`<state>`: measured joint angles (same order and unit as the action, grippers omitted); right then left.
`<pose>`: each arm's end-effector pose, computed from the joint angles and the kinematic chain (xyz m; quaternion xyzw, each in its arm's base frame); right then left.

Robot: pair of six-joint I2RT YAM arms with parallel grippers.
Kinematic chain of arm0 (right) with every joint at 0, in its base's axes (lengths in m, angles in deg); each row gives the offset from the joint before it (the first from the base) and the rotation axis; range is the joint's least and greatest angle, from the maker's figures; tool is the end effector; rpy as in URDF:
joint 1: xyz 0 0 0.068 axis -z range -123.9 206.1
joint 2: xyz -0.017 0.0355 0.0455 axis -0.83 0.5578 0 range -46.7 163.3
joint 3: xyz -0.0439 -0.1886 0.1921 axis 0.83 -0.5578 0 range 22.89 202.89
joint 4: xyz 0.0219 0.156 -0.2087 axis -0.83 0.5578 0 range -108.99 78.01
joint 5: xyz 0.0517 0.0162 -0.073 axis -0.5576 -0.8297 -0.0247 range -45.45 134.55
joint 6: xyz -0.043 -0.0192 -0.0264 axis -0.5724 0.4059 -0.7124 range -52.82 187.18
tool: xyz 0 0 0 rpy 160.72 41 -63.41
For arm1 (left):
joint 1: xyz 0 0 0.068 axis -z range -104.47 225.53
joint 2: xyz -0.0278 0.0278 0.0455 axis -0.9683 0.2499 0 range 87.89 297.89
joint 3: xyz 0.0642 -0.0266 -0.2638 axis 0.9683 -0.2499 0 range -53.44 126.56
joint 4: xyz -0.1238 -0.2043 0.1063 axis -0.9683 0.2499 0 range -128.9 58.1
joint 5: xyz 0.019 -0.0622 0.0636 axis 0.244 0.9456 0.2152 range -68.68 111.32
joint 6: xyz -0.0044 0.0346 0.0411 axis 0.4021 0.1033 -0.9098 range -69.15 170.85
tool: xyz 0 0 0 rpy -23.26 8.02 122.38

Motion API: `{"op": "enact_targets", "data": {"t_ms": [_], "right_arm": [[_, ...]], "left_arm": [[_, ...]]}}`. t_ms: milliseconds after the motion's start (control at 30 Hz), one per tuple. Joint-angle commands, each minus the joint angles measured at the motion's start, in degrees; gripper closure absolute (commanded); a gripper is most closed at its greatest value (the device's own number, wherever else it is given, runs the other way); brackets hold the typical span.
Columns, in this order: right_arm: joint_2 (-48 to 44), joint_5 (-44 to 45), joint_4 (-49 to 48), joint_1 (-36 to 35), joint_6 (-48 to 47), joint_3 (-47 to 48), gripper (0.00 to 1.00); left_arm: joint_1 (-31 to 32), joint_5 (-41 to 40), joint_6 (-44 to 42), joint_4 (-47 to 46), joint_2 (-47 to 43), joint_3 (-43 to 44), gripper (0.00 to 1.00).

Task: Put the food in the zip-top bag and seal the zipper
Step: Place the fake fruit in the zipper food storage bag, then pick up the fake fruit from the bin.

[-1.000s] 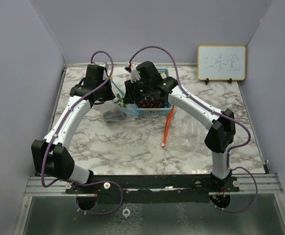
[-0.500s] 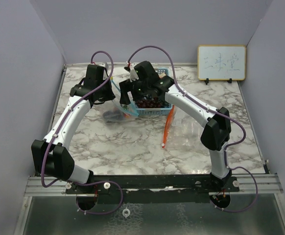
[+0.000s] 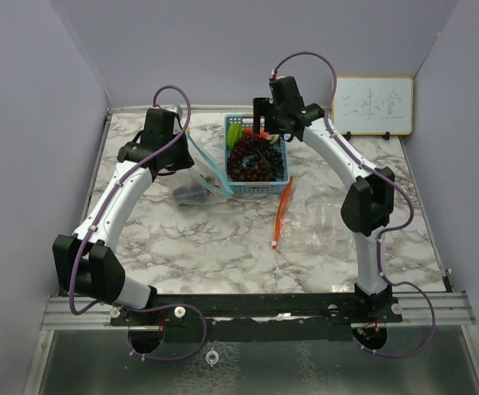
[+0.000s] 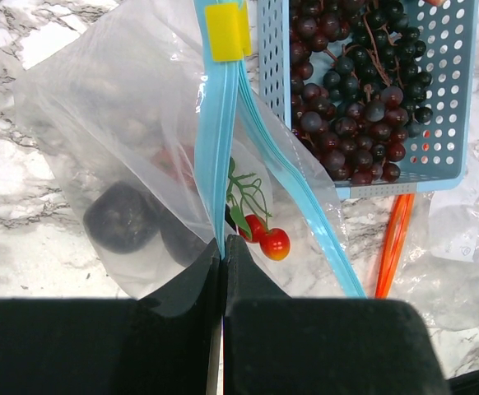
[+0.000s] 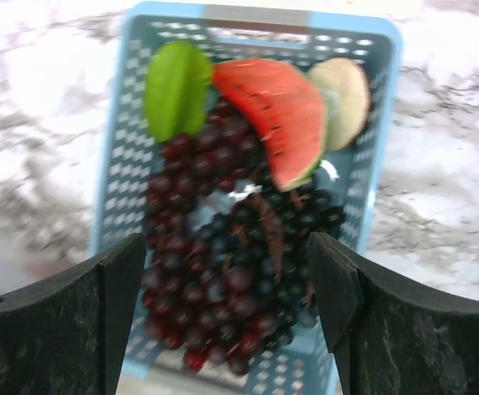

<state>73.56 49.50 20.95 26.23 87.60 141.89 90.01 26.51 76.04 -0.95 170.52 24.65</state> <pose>0.4191 0.2372 0.3239 -0.0572 0.9082 0.1397 0.3903 0.3050 -0.0822 0.3417 -0.0671 0.9121 -0.1755 0.3644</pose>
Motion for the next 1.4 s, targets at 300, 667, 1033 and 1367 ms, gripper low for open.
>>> {"op": "enact_targets", "data": {"t_ms": [300,667,1033,1367], "right_arm": [[15.42,1.41,-8.48,3.38,-0.02,8.17,0.27],[21.33,6.97,-11.0,3.41,1.36,11.53,0.33],[24.41,11.08,-17.52,3.41,2.99,10.77,0.33],[23.29,12.25,-31.17,3.41,8.25,3.05,0.23]], "left_arm": [[-0.18,1.93,0.04,-1.23,1.42,1.21,1.0],[-0.35,1.31,-1.01,-0.88,2.86,1.33,1.0],[-0.68,1.64,-1.2,-0.64,3.73,1.59,1.0],[-0.85,1.84,-1.27,-0.77,4.16,1.48,1.0]]}}
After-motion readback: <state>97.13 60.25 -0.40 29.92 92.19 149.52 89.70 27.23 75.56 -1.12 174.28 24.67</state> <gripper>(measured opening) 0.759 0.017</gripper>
